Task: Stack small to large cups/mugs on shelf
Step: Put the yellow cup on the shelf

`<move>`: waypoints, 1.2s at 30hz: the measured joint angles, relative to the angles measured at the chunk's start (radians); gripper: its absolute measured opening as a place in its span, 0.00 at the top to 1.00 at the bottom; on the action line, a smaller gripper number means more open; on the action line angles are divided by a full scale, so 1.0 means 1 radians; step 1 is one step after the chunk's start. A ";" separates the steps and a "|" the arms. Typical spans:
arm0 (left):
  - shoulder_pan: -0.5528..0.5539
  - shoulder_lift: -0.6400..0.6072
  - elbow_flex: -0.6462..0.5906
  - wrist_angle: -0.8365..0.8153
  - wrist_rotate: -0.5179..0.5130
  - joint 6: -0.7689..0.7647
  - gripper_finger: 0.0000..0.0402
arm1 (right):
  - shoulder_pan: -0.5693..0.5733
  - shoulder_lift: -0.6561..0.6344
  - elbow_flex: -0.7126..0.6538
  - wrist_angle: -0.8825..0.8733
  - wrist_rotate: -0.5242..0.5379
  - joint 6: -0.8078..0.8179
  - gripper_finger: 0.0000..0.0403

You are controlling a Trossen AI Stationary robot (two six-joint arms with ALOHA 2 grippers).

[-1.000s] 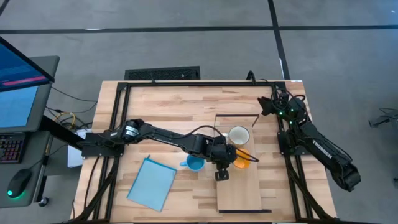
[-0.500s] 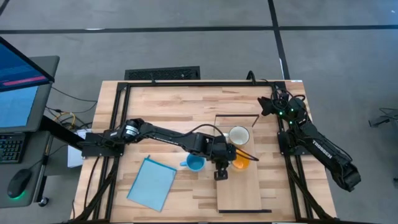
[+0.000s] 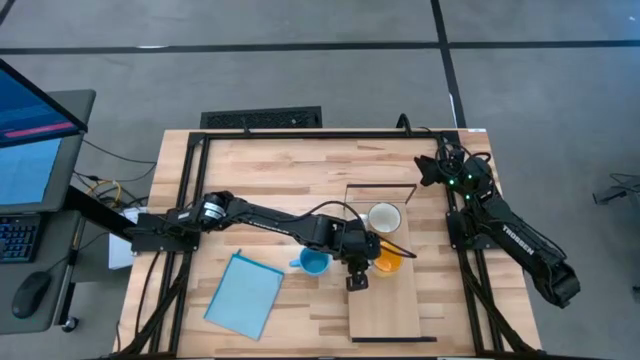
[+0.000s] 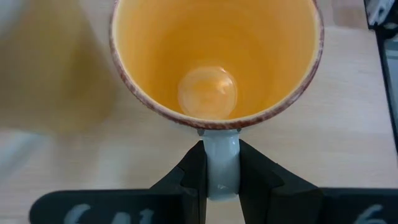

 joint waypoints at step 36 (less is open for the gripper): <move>0.011 0.014 0.037 -0.069 0.004 0.087 0.85 | 0.000 0.000 0.000 0.000 0.000 -0.050 0.44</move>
